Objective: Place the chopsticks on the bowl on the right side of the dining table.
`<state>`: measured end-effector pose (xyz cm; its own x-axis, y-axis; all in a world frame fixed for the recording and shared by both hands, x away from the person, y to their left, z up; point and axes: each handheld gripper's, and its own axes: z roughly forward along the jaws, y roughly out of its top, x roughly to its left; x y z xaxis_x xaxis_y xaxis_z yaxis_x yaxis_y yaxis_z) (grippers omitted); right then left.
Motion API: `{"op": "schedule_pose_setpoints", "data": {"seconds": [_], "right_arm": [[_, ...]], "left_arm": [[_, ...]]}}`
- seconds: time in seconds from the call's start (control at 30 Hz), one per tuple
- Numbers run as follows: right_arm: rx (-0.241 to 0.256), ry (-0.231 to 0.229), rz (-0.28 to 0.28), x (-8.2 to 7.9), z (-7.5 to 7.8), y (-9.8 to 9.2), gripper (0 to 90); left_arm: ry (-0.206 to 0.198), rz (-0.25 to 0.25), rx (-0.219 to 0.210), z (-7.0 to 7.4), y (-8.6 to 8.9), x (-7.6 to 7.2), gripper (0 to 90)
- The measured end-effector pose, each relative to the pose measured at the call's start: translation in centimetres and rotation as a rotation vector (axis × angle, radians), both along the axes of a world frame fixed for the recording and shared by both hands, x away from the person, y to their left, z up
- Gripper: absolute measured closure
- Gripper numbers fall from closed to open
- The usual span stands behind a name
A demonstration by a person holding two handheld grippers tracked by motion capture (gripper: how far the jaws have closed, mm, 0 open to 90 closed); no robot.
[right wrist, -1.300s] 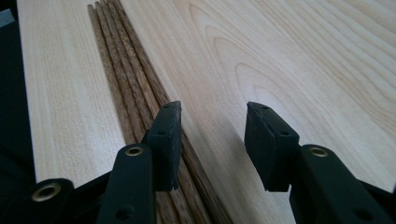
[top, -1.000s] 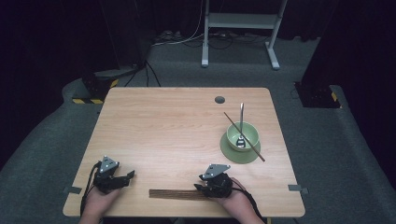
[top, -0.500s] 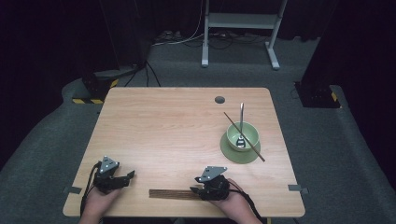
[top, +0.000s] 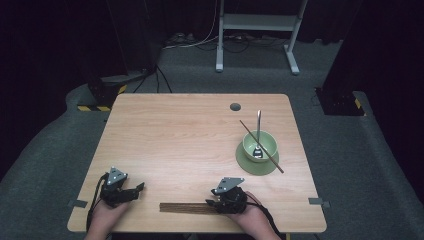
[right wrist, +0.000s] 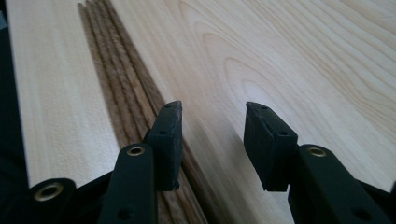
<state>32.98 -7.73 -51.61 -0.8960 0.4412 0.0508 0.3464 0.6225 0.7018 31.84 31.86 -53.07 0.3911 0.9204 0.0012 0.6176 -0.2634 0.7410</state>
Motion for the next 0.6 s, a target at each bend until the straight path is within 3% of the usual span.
{"op": "schedule_pose_setpoints", "data": {"seconds": [0.1,0.37,0.5,0.6], "right_arm": [[-0.040,-0.019,-0.038,0.3,-0.1,-0.2,57.5],[-0.048,-0.066,-0.105,0.8,0.6,-0.6,56.9],[-0.011,-0.085,-0.135,0.7,1.8,-1.3,56.8],[0.018,-0.077,-0.156,0.2,1.7,-2.0,56.7]], "left_arm": [[-0.002,0.009,0.001,0.0,0.0,-0.2,21.2],[0.003,-0.005,-0.006,0.0,0.2,-0.3,20.6],[0.001,-0.017,0.002,0.0,0.1,-0.4,20.4],[0.002,-0.030,0.003,0.0,0.0,-0.5,19.8]]}}
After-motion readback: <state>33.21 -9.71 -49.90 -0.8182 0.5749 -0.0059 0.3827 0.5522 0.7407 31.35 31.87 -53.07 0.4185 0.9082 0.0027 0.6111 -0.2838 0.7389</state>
